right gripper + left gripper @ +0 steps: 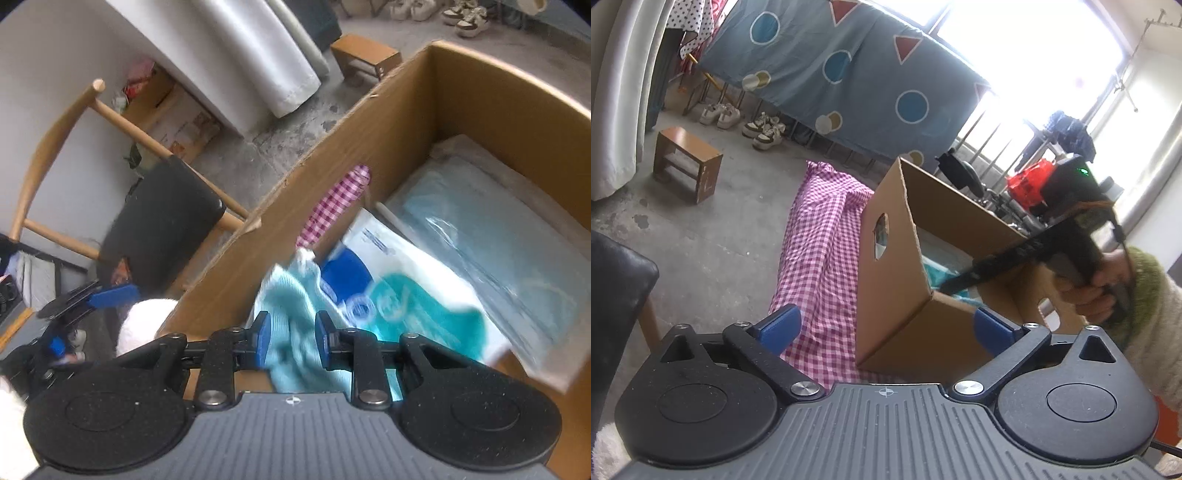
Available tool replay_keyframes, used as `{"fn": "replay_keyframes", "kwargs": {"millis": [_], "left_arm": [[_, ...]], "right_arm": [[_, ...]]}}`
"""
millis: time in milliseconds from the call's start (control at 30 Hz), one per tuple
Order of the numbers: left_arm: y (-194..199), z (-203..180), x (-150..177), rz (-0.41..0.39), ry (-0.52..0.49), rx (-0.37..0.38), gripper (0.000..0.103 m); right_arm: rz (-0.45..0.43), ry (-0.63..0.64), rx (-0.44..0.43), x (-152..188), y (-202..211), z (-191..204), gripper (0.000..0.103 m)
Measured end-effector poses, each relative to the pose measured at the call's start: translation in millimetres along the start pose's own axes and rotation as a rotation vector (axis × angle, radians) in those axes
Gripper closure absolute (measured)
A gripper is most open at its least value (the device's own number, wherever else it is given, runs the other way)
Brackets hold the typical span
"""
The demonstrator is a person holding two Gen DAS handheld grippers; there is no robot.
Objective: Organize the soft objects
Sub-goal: 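Press the towel down beside the wipes pack and open the right gripper, then move both grippers toward the clear bag of wooden sticks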
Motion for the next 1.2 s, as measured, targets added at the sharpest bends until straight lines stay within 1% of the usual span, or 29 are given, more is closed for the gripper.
{"fn": "replay_keyframes", "kwargs": {"millis": [100,133,233,267,333,367,400,433,500,567,667,733,800,833,900,933,967,1067,1133,1200], "left_arm": [[1,-1,2,0.008,-0.003,0.001,0.001],[2,-2,3,0.011,-0.004,0.001,0.001],[6,-5,5,0.015,-0.010,-0.003,0.001],[8,-6,6,0.015,-0.015,-0.006,0.001],[12,-8,8,0.013,-0.028,-0.016,0.001],[15,-9,9,0.013,-0.032,-0.022,0.001],[17,-8,11,0.015,-0.033,-0.028,0.001],[18,-8,12,0.017,-0.031,-0.032,0.001],[22,-6,15,0.021,-0.027,-0.041,0.001],[25,-5,18,0.025,-0.021,-0.046,0.001],[29,-6,24,0.036,-0.024,-0.048,0.001],[31,-9,29,0.045,-0.035,-0.049,0.001],[31,-13,34,0.058,-0.044,-0.046,0.001],[30,-15,38,0.074,-0.047,-0.039,0.001],[26,-22,48,0.109,-0.057,-0.022,0.001],[23,-25,54,0.126,-0.068,-0.018,0.001],[20,-29,60,0.141,-0.080,-0.022,0.001],[10,-39,77,0.169,-0.130,-0.026,0.001],[1,-45,88,0.190,-0.161,-0.019,0.001],[-6,-49,96,0.203,-0.185,-0.020,0.001]], "right_arm": [[0.025,-0.033,0.008,21,12,-4,0.073],[0.047,-0.047,0.014,29,11,-7,0.073],[0.111,-0.102,0.087,51,3,-30,0.074],[0.125,-0.128,0.098,56,-2,-38,0.074],[0.127,-0.148,0.102,59,-6,-41,0.073],[0.119,-0.142,0.104,58,-5,-39,0.071],[0.110,-0.135,0.108,58,-2,-35,0.065],[0.092,-0.121,0.111,57,4,-29,0.055],[0.043,-0.083,0.113,58,21,-17,0.046],[-0.029,-0.044,0.136,61,45,-1,0.046],[-0.146,0.000,0.153,74,83,25,0.044],[-0.241,0.018,0.146,86,109,46,0.037],[-0.330,0.029,0.135,99,131,63,0.032],[-0.373,0.036,0.131,107,138,72,0.029],[-0.456,0.038,0.109,128,151,86,0.027],[-0.496,0.029,0.087,140,152,94,0.027],[-0.530,0.017,0.066,144,150,99,0.027],[-0.596,-0.054,0.024,160,128,100,0.027],[-0.607,-0.094,0.030,165,106,91,0.037],[-0.597,-0.128,0.042,165,82,82,0.040]]}}
Point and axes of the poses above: each gripper's, at about its wrist camera, not at the fingertips, and y roughly against the way its jaws point, z to its left, x to its underside, the point moved 10 cm from there along -y, roughly the way its jaws point, and after that the axes turned 13 degrees about -x, right-handed, at the moved point
